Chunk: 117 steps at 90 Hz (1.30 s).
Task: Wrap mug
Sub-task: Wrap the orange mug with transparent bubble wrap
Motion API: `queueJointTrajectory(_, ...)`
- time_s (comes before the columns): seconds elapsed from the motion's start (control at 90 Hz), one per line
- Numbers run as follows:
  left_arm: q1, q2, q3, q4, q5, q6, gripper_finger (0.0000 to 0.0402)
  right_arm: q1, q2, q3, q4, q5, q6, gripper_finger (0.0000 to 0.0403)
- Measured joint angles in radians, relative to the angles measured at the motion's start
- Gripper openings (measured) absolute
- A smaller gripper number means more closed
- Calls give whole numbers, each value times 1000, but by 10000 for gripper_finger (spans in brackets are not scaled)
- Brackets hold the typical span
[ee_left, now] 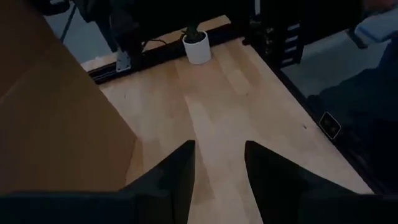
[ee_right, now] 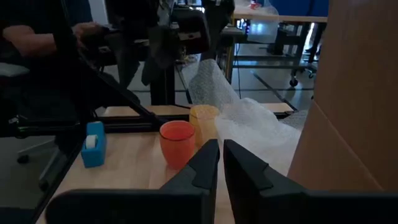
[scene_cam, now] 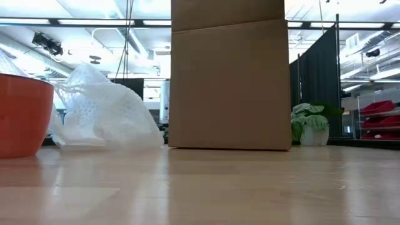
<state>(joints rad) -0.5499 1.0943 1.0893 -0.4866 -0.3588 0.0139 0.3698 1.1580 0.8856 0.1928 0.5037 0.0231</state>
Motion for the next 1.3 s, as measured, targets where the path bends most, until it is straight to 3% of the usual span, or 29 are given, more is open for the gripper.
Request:
queueJointTrajectory(0.422,0,0,0,-18,0,-8,124,0,0,0,32,0,7,6)
queueJointTrajectory(0.789,0,0,0,-30,-3,-52,124,-8,0,0,187,4,2,7)
queueJointTrajectory(0.922,0,0,0,-30,-17,-49,124,-8,0,0,199,-65,59,7)
queueJointTrajectory(1.111,7,-3,0,-48,-74,-49,124,-6,0,0,196,-73,40,6)
queueJointTrajectory(1.3,101,-15,0,-75,-94,-71,124,30,1,0,196,-142,36,1)
